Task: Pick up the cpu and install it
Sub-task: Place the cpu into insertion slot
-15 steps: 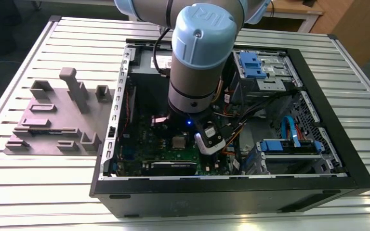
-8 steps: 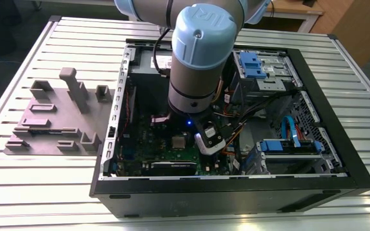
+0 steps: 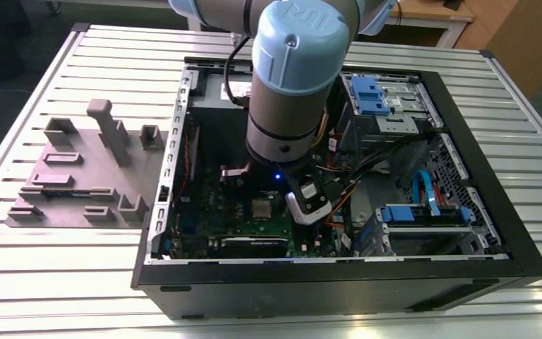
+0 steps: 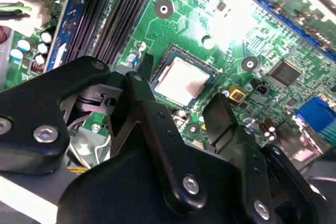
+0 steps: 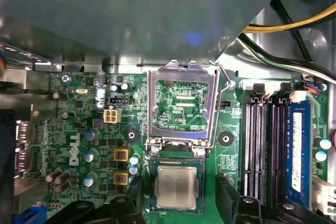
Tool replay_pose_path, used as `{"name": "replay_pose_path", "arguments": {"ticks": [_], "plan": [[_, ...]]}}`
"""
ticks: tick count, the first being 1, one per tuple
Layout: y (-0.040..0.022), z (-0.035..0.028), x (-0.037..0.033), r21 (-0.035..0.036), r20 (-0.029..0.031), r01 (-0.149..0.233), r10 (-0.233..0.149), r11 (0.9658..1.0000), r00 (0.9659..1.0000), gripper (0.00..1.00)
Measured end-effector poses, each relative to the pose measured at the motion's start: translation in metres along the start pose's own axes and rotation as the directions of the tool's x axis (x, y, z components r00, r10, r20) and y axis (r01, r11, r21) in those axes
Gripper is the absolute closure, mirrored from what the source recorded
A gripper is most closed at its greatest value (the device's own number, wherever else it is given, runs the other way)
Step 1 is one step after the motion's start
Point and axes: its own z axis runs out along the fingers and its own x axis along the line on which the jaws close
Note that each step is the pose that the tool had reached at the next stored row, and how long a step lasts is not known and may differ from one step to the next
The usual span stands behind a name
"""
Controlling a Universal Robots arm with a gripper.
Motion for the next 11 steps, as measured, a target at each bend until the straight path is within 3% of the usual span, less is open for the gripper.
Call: {"name": "replay_pose_path", "arguments": {"ticks": [5, 8, 11], "plan": [[0.0004, -0.0095, 0.0002, -0.0001, -0.0055, 0.000, 0.000, 1.0000, 1.0000, 0.36], [0.0006, -0.0145, 0.0004, -0.0001, -0.0092, 0.000, 0.000, 1.0000, 1.0000, 0.55], [0.0007, -0.0160, 0.0004, -0.0005, -0.0119, 0.000, 0.000, 1.0000, 0.9999, 0.60]]}}
